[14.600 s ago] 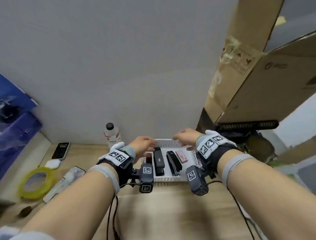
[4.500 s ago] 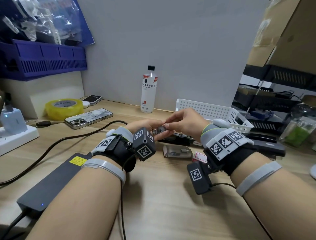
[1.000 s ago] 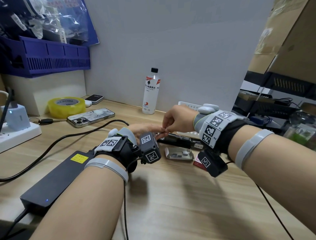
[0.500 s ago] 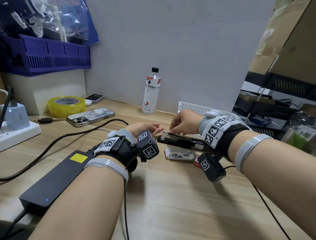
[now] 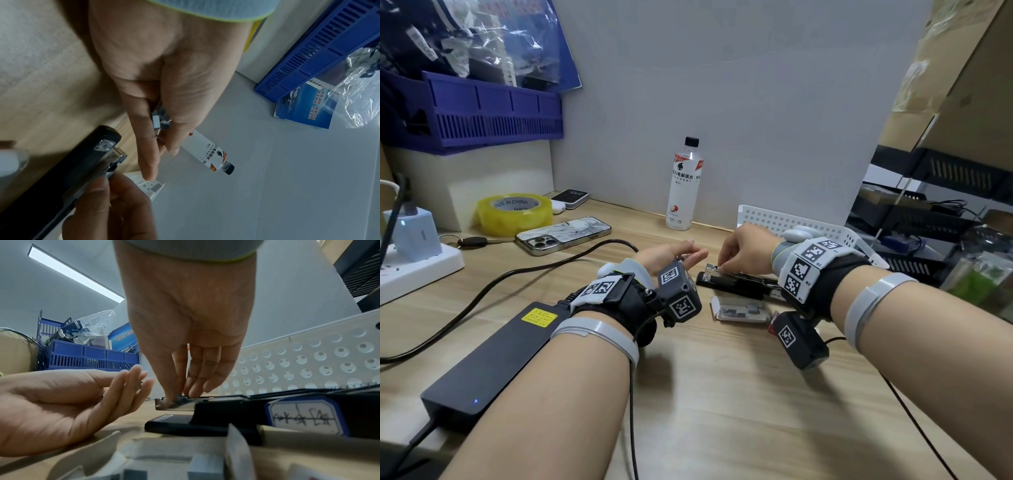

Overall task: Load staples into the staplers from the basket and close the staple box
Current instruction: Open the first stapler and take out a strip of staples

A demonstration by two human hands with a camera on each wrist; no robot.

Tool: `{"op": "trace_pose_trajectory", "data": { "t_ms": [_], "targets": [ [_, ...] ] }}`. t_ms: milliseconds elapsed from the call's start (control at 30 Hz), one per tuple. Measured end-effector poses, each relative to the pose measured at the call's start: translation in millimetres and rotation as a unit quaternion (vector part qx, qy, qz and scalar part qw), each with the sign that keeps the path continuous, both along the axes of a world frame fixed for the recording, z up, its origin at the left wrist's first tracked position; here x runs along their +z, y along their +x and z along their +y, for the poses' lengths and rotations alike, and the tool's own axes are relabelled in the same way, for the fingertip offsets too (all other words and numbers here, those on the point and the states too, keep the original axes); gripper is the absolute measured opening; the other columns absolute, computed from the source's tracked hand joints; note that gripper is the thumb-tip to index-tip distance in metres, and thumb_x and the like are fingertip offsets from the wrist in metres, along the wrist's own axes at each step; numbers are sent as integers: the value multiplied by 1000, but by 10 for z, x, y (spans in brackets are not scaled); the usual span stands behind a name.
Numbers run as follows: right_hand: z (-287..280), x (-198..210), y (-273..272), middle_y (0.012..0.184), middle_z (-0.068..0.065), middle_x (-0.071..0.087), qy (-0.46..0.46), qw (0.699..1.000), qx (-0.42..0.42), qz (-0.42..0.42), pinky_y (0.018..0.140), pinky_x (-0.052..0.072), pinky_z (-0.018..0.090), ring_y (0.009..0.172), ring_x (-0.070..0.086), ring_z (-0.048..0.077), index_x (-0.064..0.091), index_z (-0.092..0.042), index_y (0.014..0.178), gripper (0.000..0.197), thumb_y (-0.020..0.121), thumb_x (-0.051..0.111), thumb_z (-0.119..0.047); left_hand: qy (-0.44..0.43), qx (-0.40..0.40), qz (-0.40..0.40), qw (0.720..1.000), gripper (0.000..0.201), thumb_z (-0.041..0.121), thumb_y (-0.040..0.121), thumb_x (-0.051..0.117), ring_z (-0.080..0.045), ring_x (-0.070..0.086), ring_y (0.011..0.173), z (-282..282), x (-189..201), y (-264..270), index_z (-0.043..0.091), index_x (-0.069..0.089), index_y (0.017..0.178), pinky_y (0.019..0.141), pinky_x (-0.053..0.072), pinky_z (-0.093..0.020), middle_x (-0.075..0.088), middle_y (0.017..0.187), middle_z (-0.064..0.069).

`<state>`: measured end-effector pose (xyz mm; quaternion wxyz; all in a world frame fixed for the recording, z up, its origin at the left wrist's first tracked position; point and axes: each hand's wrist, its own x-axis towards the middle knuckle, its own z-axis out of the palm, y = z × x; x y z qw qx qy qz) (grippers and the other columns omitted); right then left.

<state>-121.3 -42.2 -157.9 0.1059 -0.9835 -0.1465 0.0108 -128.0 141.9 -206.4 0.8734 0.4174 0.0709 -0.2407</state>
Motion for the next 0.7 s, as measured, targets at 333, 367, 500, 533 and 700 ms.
{"op": "trace_pose_trajectory", "data": {
  "t_ms": [333, 367, 500, 533, 700],
  "targets": [
    [94, 108, -84, 80, -6, 79, 37, 999, -3, 4, 66, 45, 19, 68, 71, 7, 75, -18, 86, 38, 104, 45, -33, -26, -1, -6, 1000, 28, 16, 99, 54, -24, 71, 96, 13, -8, -10, -6, 60, 116, 76, 59, -28, 64, 118, -27],
    [107, 96, -83, 83, -5, 79, 45, 999, -7, 16, 65, 44, 19, 70, 72, 8, 75, -16, 88, 39, 104, 44, -33, -28, 0, -6, 1000, 27, 14, 100, 52, -26, 69, 101, 14, -5, -9, -7, 59, 116, 78, 58, -30, 62, 121, -29],
    [122, 83, -68, 83, -5, 79, 68, 998, -6, 12, 73, 52, 24, 77, 75, 11, 74, -17, 90, 31, 102, 48, -28, -46, -9, 0, 999, 34, 10, 101, 48, -30, 61, 121, 27, -12, 2, -8, 51, 130, 92, 54, -33, 59, 127, -33],
    [127, 94, -72, 82, -7, 78, 55, 998, 2, -16, 75, 53, 24, 77, 74, 10, 72, -21, 89, 24, 100, 52, -26, -51, -9, 0, 999, 35, 10, 101, 48, -31, 61, 121, 33, -18, 7, -8, 51, 131, 99, 51, -32, 61, 125, -33],
    [200, 177, -153, 87, -10, 70, 56, 993, 59, -85, 70, 50, 24, 84, 66, 11, 73, -26, 99, 13, 87, 70, -30, -43, 10, -10, 999, 29, 7, 96, 53, -38, 63, 117, 16, -21, 59, -11, 59, 118, 107, 46, -38, 62, 120, -34]
  ]
}}
